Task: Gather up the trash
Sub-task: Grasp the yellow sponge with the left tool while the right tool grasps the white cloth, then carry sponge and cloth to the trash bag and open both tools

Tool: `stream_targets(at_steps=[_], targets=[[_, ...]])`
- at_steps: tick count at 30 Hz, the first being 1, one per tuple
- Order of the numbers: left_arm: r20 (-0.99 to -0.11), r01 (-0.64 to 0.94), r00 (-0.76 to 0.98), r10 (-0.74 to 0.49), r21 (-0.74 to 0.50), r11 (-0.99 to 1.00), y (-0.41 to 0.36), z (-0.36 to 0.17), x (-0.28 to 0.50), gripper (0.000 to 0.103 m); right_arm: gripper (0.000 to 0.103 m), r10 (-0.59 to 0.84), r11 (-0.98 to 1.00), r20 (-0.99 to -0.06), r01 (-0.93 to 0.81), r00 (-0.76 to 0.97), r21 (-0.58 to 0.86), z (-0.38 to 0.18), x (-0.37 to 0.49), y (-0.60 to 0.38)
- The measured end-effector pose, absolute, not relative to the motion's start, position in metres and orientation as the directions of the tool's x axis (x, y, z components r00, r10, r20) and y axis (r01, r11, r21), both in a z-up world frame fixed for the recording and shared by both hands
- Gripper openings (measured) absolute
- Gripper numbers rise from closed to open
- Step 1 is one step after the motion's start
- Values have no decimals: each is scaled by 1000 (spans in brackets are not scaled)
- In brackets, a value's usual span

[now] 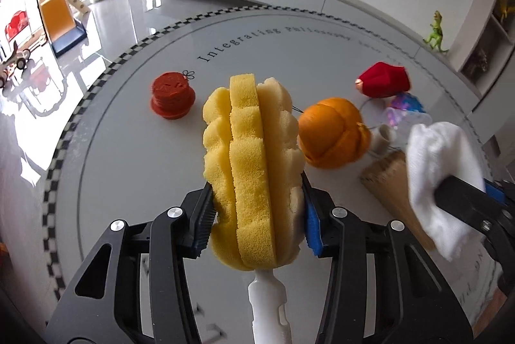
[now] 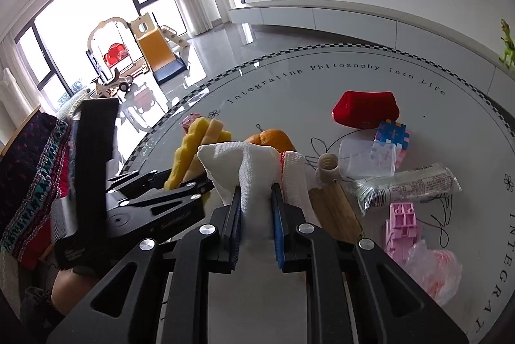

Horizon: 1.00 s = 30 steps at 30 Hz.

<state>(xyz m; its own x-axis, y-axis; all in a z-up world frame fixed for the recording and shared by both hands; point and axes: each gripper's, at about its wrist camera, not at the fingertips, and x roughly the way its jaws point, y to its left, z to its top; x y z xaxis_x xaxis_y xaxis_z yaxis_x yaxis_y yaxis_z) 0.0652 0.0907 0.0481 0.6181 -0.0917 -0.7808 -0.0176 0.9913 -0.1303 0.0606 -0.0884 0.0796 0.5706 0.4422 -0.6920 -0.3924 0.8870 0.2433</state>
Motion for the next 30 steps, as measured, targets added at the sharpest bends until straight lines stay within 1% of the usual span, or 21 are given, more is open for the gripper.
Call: stream_targets(at_steps=[7, 17, 23, 30], targets=[[-759, -30, 646, -86, -137, 990, 95, 67, 17, 45, 18, 467, 874, -681, -411, 565, 258, 92, 30, -84], [-747, -98, 664, -41, -141, 985, 114, 72, -79, 45, 18, 525, 833, -671, -479, 523, 278, 96, -37, -59], [-740, -172, 673, 8, -147, 974, 142, 63, -140, 46, 18, 570, 788, -681, -541, 460, 294, 89, -82, -31], [-762, -303, 642, 79, -158, 940, 187, 37, -214, 46, 18, 624, 703, -702, -639, 343, 312, 71, -138, 21]])
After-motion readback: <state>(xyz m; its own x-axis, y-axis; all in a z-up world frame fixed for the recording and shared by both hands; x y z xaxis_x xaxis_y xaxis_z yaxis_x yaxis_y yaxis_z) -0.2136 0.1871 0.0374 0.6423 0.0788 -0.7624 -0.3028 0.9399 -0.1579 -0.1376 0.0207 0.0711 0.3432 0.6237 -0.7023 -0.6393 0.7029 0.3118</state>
